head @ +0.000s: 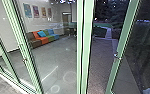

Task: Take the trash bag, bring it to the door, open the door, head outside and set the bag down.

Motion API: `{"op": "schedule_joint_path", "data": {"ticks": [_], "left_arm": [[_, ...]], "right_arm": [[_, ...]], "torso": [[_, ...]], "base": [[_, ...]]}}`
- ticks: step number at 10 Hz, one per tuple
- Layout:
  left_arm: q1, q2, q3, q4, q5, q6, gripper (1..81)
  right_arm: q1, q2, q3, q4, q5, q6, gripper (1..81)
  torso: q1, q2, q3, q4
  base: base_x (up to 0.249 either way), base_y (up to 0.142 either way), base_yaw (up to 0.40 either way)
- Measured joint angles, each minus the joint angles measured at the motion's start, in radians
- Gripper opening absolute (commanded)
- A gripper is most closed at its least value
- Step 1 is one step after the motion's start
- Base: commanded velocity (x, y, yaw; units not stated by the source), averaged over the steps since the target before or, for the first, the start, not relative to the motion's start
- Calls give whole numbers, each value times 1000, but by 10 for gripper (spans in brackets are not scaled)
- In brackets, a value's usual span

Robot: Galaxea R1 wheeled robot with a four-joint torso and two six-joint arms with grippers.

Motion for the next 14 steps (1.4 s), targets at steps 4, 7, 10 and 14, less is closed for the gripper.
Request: {"op": "schedule_joint_path", "data": {"ticks": [4,7,10,14], "left_arm": [[0,0,0,2,0,0,10],[1,0,-5,2,0,0,10],[-9,1,-6,2,-5,0,10],[-6,3,-6,2,0,0,10]], "right_arm": [[0,0,0,0,0,0,811],[1,0,-1,0,0,-1,811],[-4,0,-1,0,0,-1,811],[0,1,-2,0,0,-1,811]], "torso": [[0,0,0,0],[0,0,0,0],[0,0,0,0],[0,0,0,0]], "base": [[0,0,-66],[0,0,-172],[0,0,-214],[0,0,-231]]}}
